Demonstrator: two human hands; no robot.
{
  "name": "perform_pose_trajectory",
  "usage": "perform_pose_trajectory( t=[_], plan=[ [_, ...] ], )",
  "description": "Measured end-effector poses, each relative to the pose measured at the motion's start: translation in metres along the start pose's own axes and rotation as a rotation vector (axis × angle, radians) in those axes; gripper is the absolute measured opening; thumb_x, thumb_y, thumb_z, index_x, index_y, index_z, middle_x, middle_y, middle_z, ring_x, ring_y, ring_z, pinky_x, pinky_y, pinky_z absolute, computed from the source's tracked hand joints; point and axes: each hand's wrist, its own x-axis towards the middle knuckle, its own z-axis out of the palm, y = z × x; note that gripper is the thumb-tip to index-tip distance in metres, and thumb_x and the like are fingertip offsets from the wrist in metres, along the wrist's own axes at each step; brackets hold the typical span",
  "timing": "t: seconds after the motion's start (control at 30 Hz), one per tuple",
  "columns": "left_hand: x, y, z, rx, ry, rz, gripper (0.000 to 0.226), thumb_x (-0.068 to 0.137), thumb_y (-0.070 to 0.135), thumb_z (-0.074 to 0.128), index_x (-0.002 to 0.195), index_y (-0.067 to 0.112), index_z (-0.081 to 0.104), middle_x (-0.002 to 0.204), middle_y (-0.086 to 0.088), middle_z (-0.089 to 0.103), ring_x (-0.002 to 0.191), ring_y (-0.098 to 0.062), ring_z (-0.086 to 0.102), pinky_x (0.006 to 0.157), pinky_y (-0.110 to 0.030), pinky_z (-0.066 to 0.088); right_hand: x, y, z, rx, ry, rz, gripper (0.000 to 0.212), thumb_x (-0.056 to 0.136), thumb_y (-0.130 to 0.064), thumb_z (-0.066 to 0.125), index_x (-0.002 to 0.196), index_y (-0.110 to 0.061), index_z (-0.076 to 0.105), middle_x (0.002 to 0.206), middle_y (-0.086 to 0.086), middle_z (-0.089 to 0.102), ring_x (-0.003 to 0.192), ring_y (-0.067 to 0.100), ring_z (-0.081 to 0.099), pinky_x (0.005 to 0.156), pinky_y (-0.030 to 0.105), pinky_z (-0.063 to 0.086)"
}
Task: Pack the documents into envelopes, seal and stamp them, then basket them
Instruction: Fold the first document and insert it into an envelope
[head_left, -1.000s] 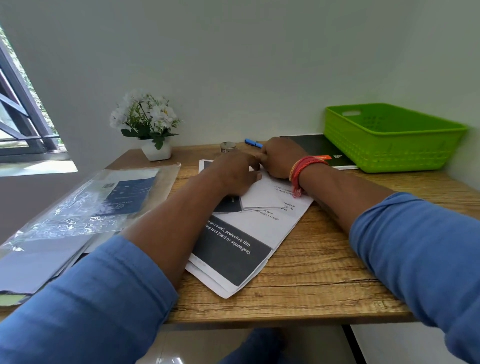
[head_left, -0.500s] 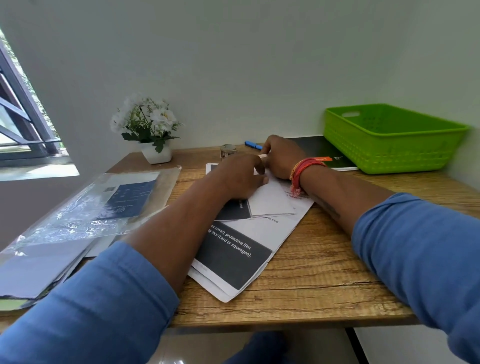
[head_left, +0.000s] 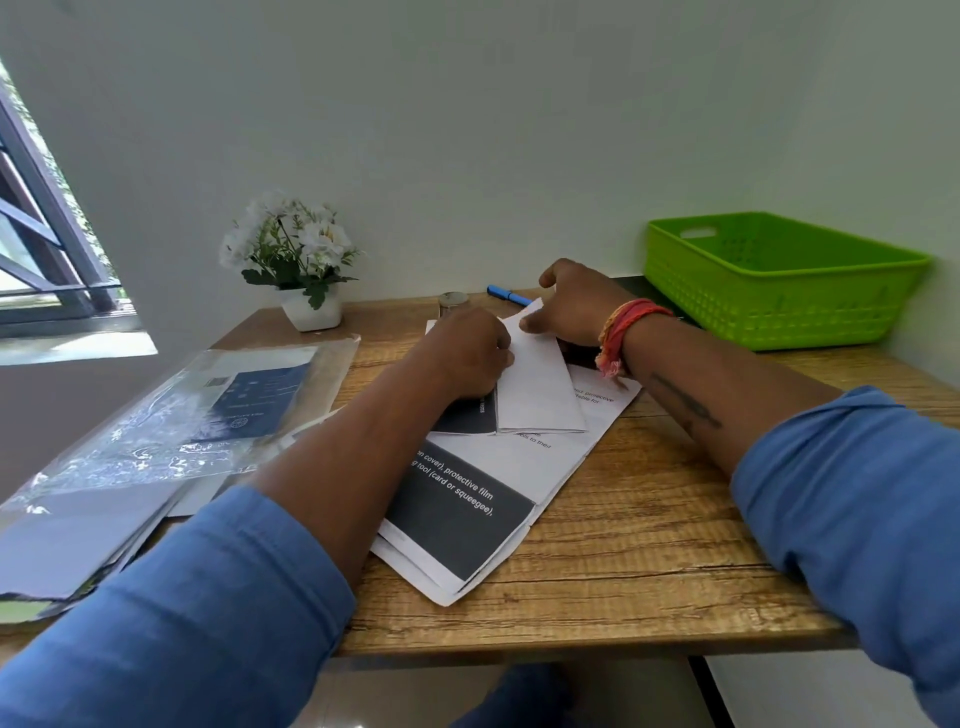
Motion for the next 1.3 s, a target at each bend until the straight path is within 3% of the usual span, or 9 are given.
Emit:
perform_pose_trajectory(
  t=[0.3, 0.4, 0.5, 0.63, 0.73, 0.83, 1.0, 1.17, 1.3],
  plan=[
    [-0.004, 0.005, -0.002, -0.129, 0.046, -0.015, 0.038, 0.099, 0.027, 0.060, 0.137, 0.018, 0.062, 0.135, -0.002, 0.063, 0.123, -0.020, 0.056, 0.099, -0.028, 0.040, -0.010, 0.000, -0.008, 0.286, 0.119, 0.042, 0.038, 0.092, -0.029, 0.068, 0.115, 0.001, 0.069, 0.122, 0.016, 0.068, 0.110, 0.030, 0.064, 0.093, 0.036, 0.051],
    [-0.003, 0.006, 0.000, -0.195, 0.144, -0.062, 0.028, 0.102, 0.024, 0.049, 0.113, 0.015, 0.073, 0.116, -0.006, 0.071, 0.109, -0.025, 0.063, 0.084, -0.030, 0.043, -0.013, -0.006, -0.004, 0.485, 0.071, 0.064, 0.041, 0.095, -0.034, 0.060, 0.099, 0.005, 0.073, 0.095, 0.019, 0.074, 0.075, 0.026, 0.069, 0.071, 0.038, 0.060],
    [-0.006, 0.008, -0.005, -0.378, 0.215, -0.136, 0.047, 0.107, 0.035, 0.035, 0.091, 0.008, 0.070, 0.100, -0.012, 0.072, 0.096, -0.030, 0.065, 0.081, -0.036, 0.047, -0.016, -0.008, 0.000, 0.704, -0.027, 0.075, 0.028, 0.096, -0.023, 0.062, 0.089, 0.002, 0.072, 0.074, 0.014, 0.073, 0.060, 0.022, 0.069, 0.050, 0.025, 0.054],
    [-0.012, 0.007, -0.009, -0.693, 0.178, -0.264, 0.056, 0.105, 0.053, 0.030, 0.084, 0.016, 0.067, 0.088, -0.010, 0.075, 0.084, -0.026, 0.071, 0.083, -0.039, 0.053, -0.016, -0.006, 0.005, 0.590, -0.113, -0.041, 0.010, 0.092, -0.013, 0.071, 0.087, -0.004, 0.072, 0.081, 0.014, 0.075, 0.073, 0.023, 0.074, 0.066, 0.029, 0.062],
    [-0.013, 0.005, -0.013, -0.843, 0.152, -0.311, 0.036, 0.104, 0.032, 0.042, 0.090, 0.010, 0.067, 0.078, -0.006, 0.073, 0.064, -0.018, 0.068, 0.066, -0.033, 0.056, -0.012, -0.002, 0.008, 0.474, -0.133, -0.071, 0.005, 0.089, -0.012, 0.074, 0.085, -0.010, 0.073, 0.077, 0.009, 0.074, 0.067, 0.018, 0.072, 0.070, 0.032, 0.063],
    [-0.016, -0.001, -0.015, -0.784, 0.147, -0.340, 0.027, 0.102, 0.017, 0.042, 0.080, 0.012, 0.057, 0.093, -0.020, 0.066, 0.071, -0.027, 0.063, 0.050, -0.024, 0.044, -0.012, 0.000, 0.009, 0.305, -0.163, -0.110, 0.002, 0.087, -0.017, 0.077, 0.087, -0.015, 0.076, 0.080, 0.003, 0.075, 0.067, 0.013, 0.067, 0.072, 0.030, 0.061],
    [-0.011, -0.010, -0.012, -0.730, 0.142, -0.404, 0.030, 0.100, 0.018, 0.044, 0.111, 0.000, 0.065, 0.127, -0.028, 0.062, 0.115, -0.043, 0.061, 0.061, -0.031, 0.045, -0.011, -0.002, 0.012, 0.147, -0.173, -0.188, 0.008, 0.084, -0.022, 0.079, 0.091, -0.018, 0.078, 0.090, -0.007, 0.072, 0.081, 0.008, 0.063, 0.083, 0.026, 0.050],
    [-0.010, -0.014, -0.008, -0.769, 0.190, -0.413, 0.036, 0.079, 0.010, 0.049, 0.107, 0.008, 0.072, 0.103, -0.014, 0.072, 0.097, -0.033, 0.068, 0.086, -0.046, 0.059, -0.008, 0.000, 0.015, 0.072, -0.177, -0.212, 0.013, 0.085, -0.027, 0.078, 0.095, -0.018, 0.076, 0.094, -0.007, 0.069, 0.083, 0.007, 0.059, 0.075, 0.021, 0.042],
    [-0.007, -0.018, -0.009, -0.583, 0.200, -0.379, 0.041, 0.091, 0.012, 0.061, 0.131, 0.018, 0.061, 0.127, -0.005, 0.065, 0.111, -0.026, 0.063, 0.093, -0.038, 0.054, -0.006, 0.000, 0.016, -0.009, -0.193, -0.222, 0.017, 0.086, -0.032, 0.077, 0.097, -0.019, 0.075, 0.096, -0.006, 0.068, 0.084, 0.008, 0.058, 0.071, 0.020, 0.042]
  ],
)
